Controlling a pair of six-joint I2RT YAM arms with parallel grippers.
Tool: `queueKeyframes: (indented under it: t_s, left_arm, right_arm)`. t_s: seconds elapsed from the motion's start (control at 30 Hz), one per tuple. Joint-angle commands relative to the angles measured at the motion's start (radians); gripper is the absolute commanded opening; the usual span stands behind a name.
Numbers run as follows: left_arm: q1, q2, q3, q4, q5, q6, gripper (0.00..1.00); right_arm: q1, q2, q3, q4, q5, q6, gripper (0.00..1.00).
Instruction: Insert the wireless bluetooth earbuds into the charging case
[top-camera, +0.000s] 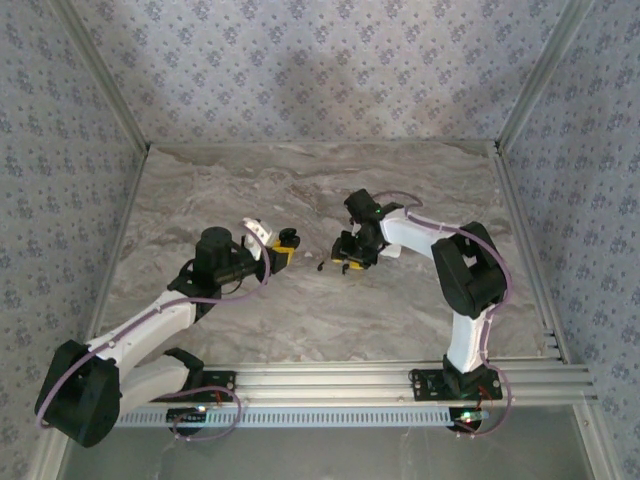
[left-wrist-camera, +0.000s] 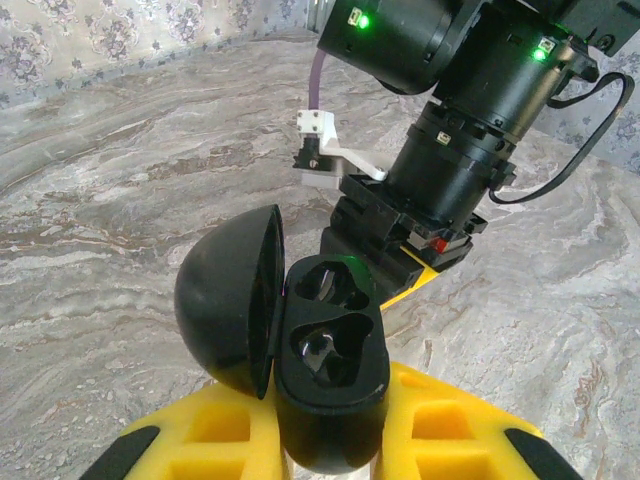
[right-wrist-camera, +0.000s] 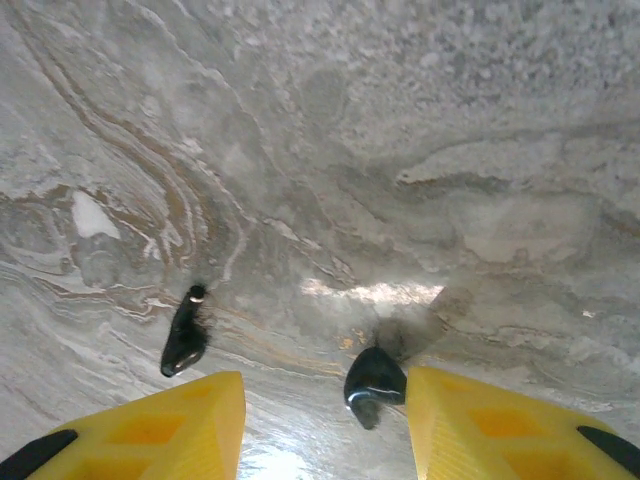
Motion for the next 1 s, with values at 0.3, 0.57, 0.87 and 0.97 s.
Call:
queueKeyframes:
  t_s: [0.3, 0.57, 0.87, 0.97]
  left_arm:
    - [0.011, -0.016, 0.023, 0.007, -0.005, -0.004, 0.12]
    - [0.010, -0.020, 0.026, -0.002, -0.003, -0.006, 0.12]
    - [0.011, -0.017, 0.027, -0.004, -0.003, -0.004, 0.12]
    - [0.011, -0.019, 0.029, -0.006, -0.003, -0.003, 0.12]
  right_arm:
    - [0.034, 0.006, 0.220, -0.398, 0.171, -0.087, 0.45]
    - [0.056, 0.126, 0.318, -0.480, 0.183, -0.150, 0.44]
    - [0.056, 0.185, 0.318, -0.446, 0.145, -0.152, 0.41]
    - [0.056, 0.202, 0.321, -0.444, 0.145, -0.151, 0.40]
